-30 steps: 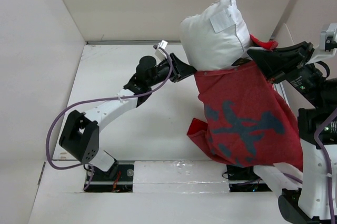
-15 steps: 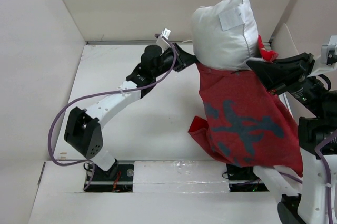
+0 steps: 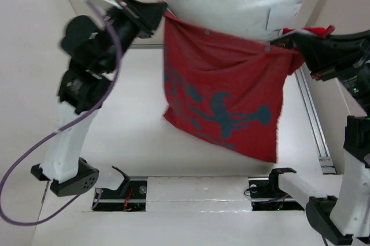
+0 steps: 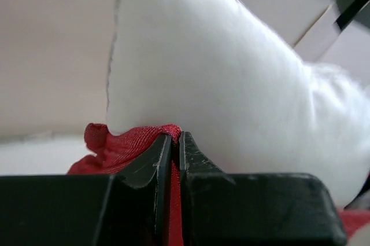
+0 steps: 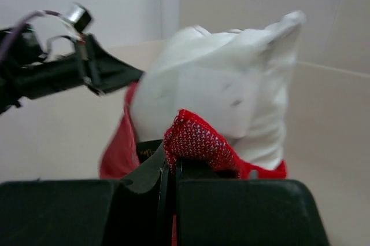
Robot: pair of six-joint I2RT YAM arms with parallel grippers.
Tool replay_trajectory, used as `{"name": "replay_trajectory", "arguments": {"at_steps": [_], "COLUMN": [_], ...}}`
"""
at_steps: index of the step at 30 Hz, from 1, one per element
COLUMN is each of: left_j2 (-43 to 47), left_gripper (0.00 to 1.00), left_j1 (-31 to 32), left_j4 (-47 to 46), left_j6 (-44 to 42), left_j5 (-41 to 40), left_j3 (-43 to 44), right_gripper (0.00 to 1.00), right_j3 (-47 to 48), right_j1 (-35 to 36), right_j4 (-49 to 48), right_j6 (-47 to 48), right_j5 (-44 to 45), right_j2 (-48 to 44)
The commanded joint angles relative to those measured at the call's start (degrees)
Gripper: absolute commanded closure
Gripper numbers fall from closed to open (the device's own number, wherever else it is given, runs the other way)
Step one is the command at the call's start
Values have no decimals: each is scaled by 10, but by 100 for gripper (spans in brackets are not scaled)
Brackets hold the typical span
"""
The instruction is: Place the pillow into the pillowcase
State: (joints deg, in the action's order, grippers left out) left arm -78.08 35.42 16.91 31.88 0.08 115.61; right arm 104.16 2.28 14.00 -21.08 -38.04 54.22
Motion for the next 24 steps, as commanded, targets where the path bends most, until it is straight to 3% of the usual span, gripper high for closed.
{"name": "replay_trajectory", "arguments": {"at_steps": [1, 2, 5, 9, 10, 12, 14, 15, 17, 19, 20, 22, 23, 24], "left_j2": [31, 24, 9, 63, 63, 34, 25, 42, 81, 109, 104, 42, 12, -16], "left_gripper": [100, 100, 100, 100, 100, 100, 100, 100, 100, 100, 100, 100, 100, 100], "left_j1": [-11, -11, -11, -11, -11, -11, -11, -11, -11, -11, -11, -11, -11, -11], "left_j4": [-9, -3, 2, -82, -91, -58, -19, -19, -64, -96, -96, -53, -30, 7], "left_j6": [-59, -66, -88, -114, -114, -114, -114, -114, -121, -121, -121, -116, -116, -116], "left_j5": [-40, -40, -40, -40, -40, -40, -40, -49, -67, -75, -75, -61, -54, -48], "left_j3": [123, 181, 242, 143, 152, 254, 289, 277, 138, 33, 38, 100, 221, 286], "right_gripper": [100, 100, 100, 100, 100, 100, 100, 100, 100, 100, 100, 100, 100, 100], "right_j3": [103, 132, 274, 312, 379, 447, 403, 346, 169, 80, 45, 70, 105, 200], "right_j1": [0, 0, -7, -29, -59, -86, -86, -86, -76, -70, -70, -70, -83, -92], "right_j4": [-19, -19, 26, -36, -36, -49, -82, -147, -193, -249, -259, -260, -245, -230], "right_j6": [13, 13, -1, -67, -90, -161, -198, -207, -207, -207, -207, -213, -213, -221], "right_j5": [40, 40, 57, 30, 13, -28, -47, -57, -69, -80, -80, -85, -100, -106], "right_j2": [81, 102, 186, 232, 251, 298, 289, 253, 214, 174, 169, 178, 188, 202]}}
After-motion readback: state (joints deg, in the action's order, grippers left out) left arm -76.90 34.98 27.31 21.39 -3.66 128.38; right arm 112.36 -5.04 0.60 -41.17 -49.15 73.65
